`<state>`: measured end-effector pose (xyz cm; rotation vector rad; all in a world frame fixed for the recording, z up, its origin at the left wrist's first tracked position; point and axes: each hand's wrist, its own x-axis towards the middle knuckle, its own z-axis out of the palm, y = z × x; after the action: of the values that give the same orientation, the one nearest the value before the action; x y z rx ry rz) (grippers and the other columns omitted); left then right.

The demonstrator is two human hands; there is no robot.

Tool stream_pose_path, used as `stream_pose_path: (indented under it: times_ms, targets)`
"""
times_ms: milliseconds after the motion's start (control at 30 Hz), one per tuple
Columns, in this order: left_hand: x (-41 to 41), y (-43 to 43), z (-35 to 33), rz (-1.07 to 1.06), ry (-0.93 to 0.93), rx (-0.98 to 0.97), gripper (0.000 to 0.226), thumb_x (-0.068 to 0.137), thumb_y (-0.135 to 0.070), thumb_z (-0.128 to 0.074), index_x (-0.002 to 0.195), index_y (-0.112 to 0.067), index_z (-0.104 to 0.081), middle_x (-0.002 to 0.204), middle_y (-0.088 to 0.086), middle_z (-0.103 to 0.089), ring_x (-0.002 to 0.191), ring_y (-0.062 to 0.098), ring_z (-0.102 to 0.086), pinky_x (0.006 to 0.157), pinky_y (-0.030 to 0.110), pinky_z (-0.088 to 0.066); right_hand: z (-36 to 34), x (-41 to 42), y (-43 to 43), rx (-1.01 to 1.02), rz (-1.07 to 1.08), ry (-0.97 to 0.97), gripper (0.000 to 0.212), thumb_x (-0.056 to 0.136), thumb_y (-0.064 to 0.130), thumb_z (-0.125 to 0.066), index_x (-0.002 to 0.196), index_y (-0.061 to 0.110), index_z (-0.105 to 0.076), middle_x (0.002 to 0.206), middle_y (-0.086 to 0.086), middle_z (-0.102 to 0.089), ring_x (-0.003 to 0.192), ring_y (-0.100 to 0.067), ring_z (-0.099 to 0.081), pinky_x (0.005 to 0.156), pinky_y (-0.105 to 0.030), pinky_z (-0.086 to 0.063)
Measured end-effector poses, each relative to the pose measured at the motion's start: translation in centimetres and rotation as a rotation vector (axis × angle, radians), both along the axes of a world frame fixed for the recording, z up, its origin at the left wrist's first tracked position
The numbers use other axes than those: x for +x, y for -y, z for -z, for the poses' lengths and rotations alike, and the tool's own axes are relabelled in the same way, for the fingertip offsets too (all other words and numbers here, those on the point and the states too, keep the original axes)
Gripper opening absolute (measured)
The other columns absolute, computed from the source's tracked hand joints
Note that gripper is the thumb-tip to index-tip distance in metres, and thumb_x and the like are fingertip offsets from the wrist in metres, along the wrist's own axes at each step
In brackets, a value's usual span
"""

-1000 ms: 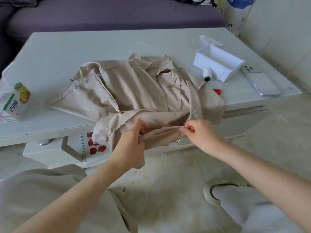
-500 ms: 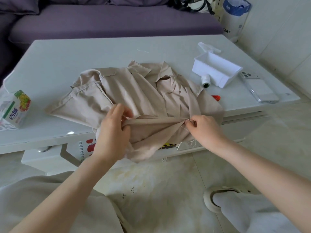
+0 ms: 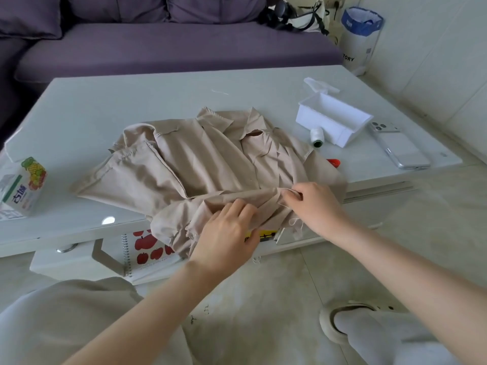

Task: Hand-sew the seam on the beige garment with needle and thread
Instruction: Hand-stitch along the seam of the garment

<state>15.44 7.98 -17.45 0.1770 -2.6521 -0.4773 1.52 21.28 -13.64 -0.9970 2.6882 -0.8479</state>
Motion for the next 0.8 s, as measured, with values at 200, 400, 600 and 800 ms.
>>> stream_pose_path:
  times_ms: [200,400,600,800]
  targets:
    - [-1.3,-0.6,-0.5,-0.128,0.092,0.125,0.046,0.084,-0.055,-0.036,0.095,-0.014,-0.053,0.098,0.000,-0.057,0.092,0.021,-0.055,0.066,0.026,-0.037,-1.2,1.5,-0.4,-0.158,-0.191,-0.030,0.049,0.092,0.025,-0.054,0.053,0.019,-0.024,0.047,0.005,-0.020,0.048,-0.011,-0.024,0.049,-0.028,-0.020]
    - [-2.2,-1.1,-1.6,-0.178,0.067,0.150,0.041,0.089,-0.043,-0.034,0.107,-0.015,-0.059,0.113,0.001,-0.062,0.106,0.021,-0.057,0.073,0.031,-0.044,-1.2,2.0,-1.1,-0.188,-0.294,-0.146,0.053,0.091,0.023,-0.057,0.053,0.025,-0.020,0.047,0.003,-0.025,0.049,-0.014,-0.029,0.049,-0.032,-0.027]
    - [-2.1,-0.4,-2.2,-0.164,0.129,0.197,0.006,0.080,0.002,-0.055,0.083,-0.001,-0.059,0.098,0.012,-0.061,0.083,0.035,-0.058,0.063,0.039,-0.048,-1.4,1.5,-1.7,-0.172,-0.254,-0.195,0.054,0.091,0.020,-0.056,0.053,0.025,-0.019,0.047,0.005,-0.021,0.047,-0.012,-0.022,0.047,-0.033,-0.022]
    - [-0.7,0.6,-3.5,-0.143,0.121,0.281,0.027,0.073,0.012,-0.046,0.068,-0.014,-0.052,0.070,-0.006,-0.049,0.070,0.025,-0.052,0.059,0.034,-0.044,-0.9,0.2,-2.0,-0.029,-0.078,-0.231,0.052,0.093,0.023,-0.053,0.052,0.021,-0.021,0.044,0.005,-0.019,0.044,-0.013,-0.019,0.046,-0.030,-0.017]
